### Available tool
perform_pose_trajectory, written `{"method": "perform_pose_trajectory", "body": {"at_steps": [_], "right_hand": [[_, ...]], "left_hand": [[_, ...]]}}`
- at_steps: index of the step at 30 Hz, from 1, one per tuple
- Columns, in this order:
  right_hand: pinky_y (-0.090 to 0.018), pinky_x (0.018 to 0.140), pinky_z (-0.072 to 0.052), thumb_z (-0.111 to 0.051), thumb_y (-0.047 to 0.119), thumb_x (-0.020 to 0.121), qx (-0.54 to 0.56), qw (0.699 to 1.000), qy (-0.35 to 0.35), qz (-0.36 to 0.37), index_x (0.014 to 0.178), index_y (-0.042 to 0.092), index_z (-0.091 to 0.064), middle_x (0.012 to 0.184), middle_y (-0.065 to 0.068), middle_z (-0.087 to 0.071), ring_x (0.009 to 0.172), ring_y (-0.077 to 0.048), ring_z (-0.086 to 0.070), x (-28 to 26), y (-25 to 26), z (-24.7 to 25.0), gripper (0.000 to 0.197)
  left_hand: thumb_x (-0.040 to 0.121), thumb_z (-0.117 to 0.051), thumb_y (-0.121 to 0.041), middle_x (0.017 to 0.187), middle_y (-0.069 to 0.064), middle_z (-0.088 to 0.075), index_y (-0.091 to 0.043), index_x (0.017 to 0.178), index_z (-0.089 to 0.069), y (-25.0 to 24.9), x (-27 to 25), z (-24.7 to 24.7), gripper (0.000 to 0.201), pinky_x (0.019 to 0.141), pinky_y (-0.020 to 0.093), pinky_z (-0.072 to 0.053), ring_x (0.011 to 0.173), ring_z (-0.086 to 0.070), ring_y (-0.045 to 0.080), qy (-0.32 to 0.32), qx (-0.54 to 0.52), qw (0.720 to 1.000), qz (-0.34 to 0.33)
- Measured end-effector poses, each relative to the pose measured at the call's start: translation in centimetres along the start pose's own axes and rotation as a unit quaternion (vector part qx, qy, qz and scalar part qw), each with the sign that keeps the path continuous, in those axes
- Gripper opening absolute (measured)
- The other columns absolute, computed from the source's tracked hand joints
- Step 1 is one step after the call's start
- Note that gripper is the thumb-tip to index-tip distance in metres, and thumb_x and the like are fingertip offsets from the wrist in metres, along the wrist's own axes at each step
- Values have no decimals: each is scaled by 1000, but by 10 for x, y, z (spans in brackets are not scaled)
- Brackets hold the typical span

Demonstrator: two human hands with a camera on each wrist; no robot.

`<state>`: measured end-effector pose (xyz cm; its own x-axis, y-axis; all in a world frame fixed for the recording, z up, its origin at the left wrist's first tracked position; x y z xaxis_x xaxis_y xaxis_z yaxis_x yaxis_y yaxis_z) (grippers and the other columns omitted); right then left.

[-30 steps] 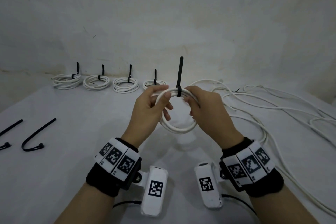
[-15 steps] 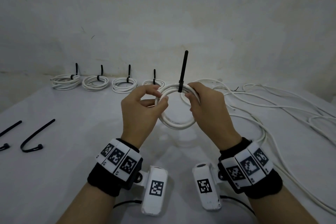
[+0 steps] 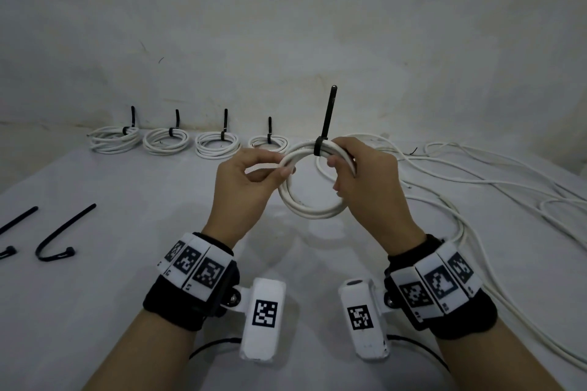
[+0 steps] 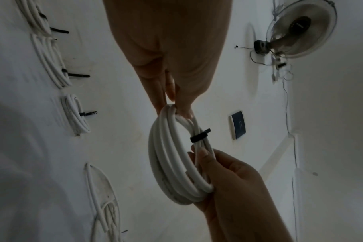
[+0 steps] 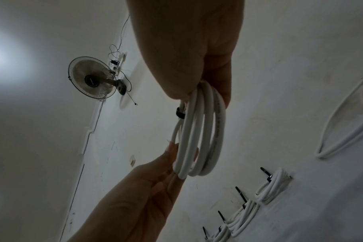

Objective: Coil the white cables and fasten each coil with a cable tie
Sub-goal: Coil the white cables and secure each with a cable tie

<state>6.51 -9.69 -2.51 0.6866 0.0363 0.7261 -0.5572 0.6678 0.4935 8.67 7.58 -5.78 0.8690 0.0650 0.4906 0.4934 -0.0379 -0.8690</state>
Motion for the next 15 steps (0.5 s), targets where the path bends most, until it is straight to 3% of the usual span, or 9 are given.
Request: {"method": "perform_pose_trajectory", "body": {"at_steps": [2,6,10,15], "right_hand": [[-40,61,-52,-56,11,93,17,1000,7,-8,101,11,-66,70,-1,-62,57,-18,-61,0,-2,1,13],[-30,56,-53,-54,9,93,62,997,18,-48,99,16,-66,74,-2,-66,50,-9,-60,1,-8,3,15],[-18,51,-49,-54,5,92,120,990,22,-69,99,18,-66,72,-1,-65,49,-8,-58,1,-8,5,19],[-20,51,-51,-55,4,92,154,984,36,-78,99,19,-66,72,4,-64,49,-9,-59,2,-7,4,20]], "left_hand": [[77,-72,0,102,18,-66,-14,96,-70,0,0,0,24,84,42,-56,84,-72,29,9,-12,1000,15],[66,-76,-7,97,16,-64,-16,95,-69,3,1,2,31,78,36,-57,89,-69,33,4,-89,994,55],[67,-65,-10,80,8,-73,-2,91,-65,8,1,-4,25,70,24,-57,76,-71,18,29,-204,971,122],[67,-62,-10,71,4,-72,-3,86,-62,15,-2,-11,20,64,25,-58,66,-69,13,39,-255,950,178]]}}
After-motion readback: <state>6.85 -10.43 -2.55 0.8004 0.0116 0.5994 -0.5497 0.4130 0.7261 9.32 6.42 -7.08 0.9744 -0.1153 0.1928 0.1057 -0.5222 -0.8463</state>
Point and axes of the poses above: each hand's wrist, its own x-axis towards the middle knuckle, its own z-axis out of the back of the hand, y = z × x, the point moved 5 cm from there along x, towards the middle knuckle
